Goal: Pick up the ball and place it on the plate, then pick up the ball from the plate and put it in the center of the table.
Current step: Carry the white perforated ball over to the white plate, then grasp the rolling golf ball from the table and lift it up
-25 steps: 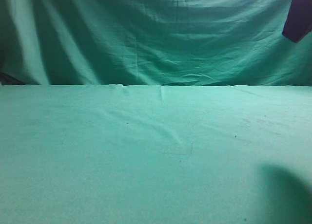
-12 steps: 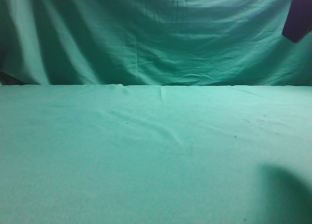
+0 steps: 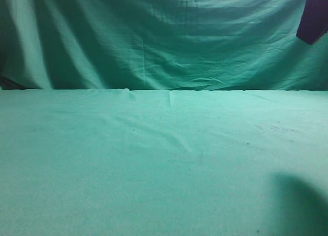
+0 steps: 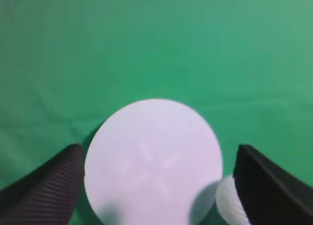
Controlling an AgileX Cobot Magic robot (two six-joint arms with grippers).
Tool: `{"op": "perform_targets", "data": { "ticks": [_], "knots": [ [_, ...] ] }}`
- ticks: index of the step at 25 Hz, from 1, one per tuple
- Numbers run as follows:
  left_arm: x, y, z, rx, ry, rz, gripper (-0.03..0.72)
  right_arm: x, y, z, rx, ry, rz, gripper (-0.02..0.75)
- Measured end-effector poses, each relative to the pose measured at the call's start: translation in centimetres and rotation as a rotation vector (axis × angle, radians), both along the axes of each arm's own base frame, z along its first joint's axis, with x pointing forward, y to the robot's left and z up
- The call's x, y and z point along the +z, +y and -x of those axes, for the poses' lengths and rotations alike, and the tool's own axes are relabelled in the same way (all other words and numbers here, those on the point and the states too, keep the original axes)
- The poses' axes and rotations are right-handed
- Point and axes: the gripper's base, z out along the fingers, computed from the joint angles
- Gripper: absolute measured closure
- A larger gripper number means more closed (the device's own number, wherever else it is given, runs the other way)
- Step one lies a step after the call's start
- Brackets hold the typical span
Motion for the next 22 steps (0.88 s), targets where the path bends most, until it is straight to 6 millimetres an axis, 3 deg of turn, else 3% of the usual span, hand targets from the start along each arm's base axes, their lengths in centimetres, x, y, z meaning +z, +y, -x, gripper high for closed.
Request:
{"op": "perform_targets", "data": {
  "ticks": [2,8,11,14,17,22],
  "knots": [
    [2.0,-0.9,-0.8,-0.015,-0.021,0.025,0.129,0.0,0.0,0.0,0.000,0.000,0.000,0.267],
    [5.9,-2.7,-1.8,-0.039,-0.047,0.124,0.140,-0.1,0.0,0.2,0.006,0.028,0.007,0.267],
    [6.6,-3.1,-1.7,-0.050,-0.030,0.168,0.279,-0.3,-0.1,0.6,0.018,0.071,0.019,0.267],
    [7.6,-3.5,-1.2,-0.084,-0.051,0.191,0.556,-0.5,-0.1,0.9,0.028,0.103,0.029,0.267],
    [9.5,-3.6,-0.1,-0.105,-0.105,0.188,0.688,-0.6,-0.1,1.1,0.046,0.130,0.030,0.267],
    [12.7,-3.8,3.7,-0.145,-0.228,0.165,0.688,-0.6,0.1,1.4,0.062,0.156,0.015,0.267]
  ]
}}
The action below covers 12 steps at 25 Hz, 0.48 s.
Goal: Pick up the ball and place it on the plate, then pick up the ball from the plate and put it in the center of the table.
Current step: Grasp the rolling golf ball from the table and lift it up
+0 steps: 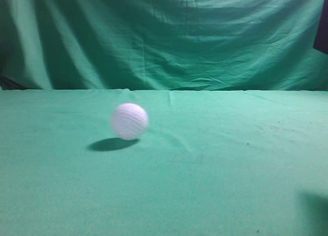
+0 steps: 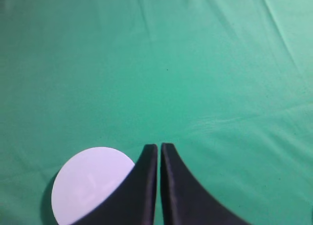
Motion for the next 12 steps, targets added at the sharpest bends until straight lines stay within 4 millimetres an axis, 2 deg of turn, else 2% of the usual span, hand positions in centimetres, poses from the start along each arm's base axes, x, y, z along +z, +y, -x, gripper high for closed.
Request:
{"op": "perform_targets", "data": {
  "ticks": [3,7,10,12],
  "knots": [
    [0.4,-0.2,3.0,-0.021,-0.075,-0.008,0.688,0.0,0.3,0.1,0.027,-0.003,-0.001,0.267],
    [0.0,-0.4,6.5,-0.050,-0.154,-0.013,0.688,-0.5,1.9,0.6,0.116,0.010,0.007,0.267],
    [-0.3,-0.4,7.6,-0.046,-0.178,-0.017,0.688,-1.6,3.1,0.4,0.147,0.041,0.011,0.267],
    [-0.5,-0.4,7.7,-0.046,-0.177,-0.012,0.688,-2.4,3.9,-0.1,0.147,0.077,0.004,0.267]
  ]
}}
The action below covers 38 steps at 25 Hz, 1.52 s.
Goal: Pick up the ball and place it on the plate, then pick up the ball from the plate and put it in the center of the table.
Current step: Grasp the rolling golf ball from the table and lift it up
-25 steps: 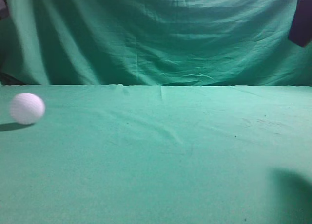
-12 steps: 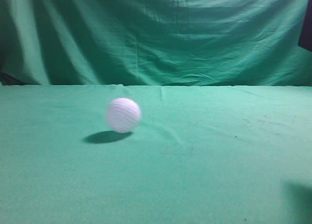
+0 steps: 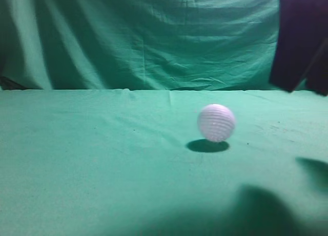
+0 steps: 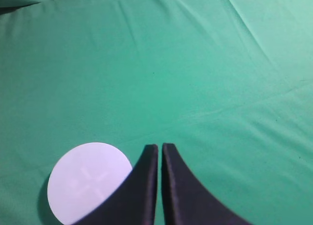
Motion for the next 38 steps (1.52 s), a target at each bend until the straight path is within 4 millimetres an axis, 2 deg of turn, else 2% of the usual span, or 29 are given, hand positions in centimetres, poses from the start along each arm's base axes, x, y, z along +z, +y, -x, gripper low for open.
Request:
{"op": "perform_targets", "data": {
  "ticks": [7,13,21,33,36,38],
  "knots": [
    [0.1,-0.3,0.1,-0.030,-0.017,0.012,0.688,-1.2,2.2,-2.9,0.000,0.047,-0.027,0.267],
    [0.5,-0.3,0.4,-0.036,-0.040,0.010,0.688,-2.9,2.6,-3.7,0.014,0.070,-0.013,0.267],
    [0.5,-0.3,0.4,-0.038,-0.040,0.009,0.688,-4.5,2.8,-5.0,-0.010,0.014,0.002,0.267],
    [0.5,-0.4,0.4,-0.041,-0.042,0.017,0.688,-5.4,3.0,-5.9,-0.015,-0.034,0.016,0.267],
    [0.6,-0.4,0.4,-0.042,-0.045,0.017,0.688,-5.5,3.0,-6.0,-0.015,-0.039,0.017,0.405],
    [0.8,-0.4,0.7,-0.043,-0.056,0.015,0.688,-5.5,3.0,-6.0,-0.013,-0.038,0.018,0.407]
  ]
}}
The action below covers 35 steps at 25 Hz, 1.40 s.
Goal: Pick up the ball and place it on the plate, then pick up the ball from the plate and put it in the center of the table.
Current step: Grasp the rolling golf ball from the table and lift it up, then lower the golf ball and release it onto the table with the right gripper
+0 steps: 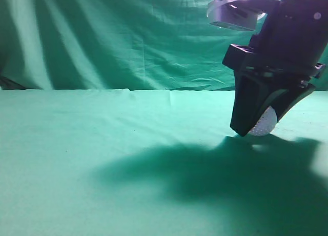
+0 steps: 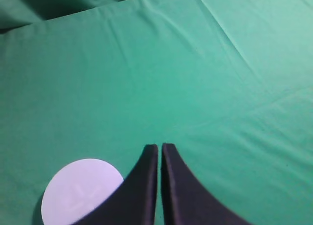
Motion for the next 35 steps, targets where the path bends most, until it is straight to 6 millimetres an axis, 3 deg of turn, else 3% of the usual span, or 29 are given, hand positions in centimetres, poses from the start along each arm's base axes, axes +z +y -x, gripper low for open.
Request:
{"op": "perform_targets", "data": {
  "ticks": [5,10,15,19,22,26,35],
  "knots": [
    [1.3,0.0,1.5,-0.001,-0.060,0.000,0.688,0.3,0.2,-0.1,0.009,0.015,-0.001,0.407],
    [2.2,-0.1,3.7,-0.007,-0.110,-0.002,0.688,3.7,1.5,-1.8,0.040,-0.011,-0.050,0.407],
    [0.5,-0.2,7.3,0.005,-0.150,0.003,0.688,6.8,2.9,-3.4,0.048,-0.074,-0.113,0.407],
    [-1.9,-0.2,10.4,0.025,-0.189,0.036,0.688,8.0,4.8,-3.7,0.093,-0.112,-0.137,0.407],
    [-3.7,-0.3,12.2,0.041,-0.224,0.059,0.688,7.7,6.9,-4.4,0.131,-0.110,-0.145,0.407],
    [-5.5,-0.3,13.8,0.045,-0.242,0.066,0.688,5.8,9.6,-5.9,0.174,-0.095,-0.129,0.407],
    [-6.0,-0.3,14.2,0.058,-0.243,0.100,0.688,1.1,10.8,-8.0,0.208,-0.092,-0.041,0.407]
  ]
}}
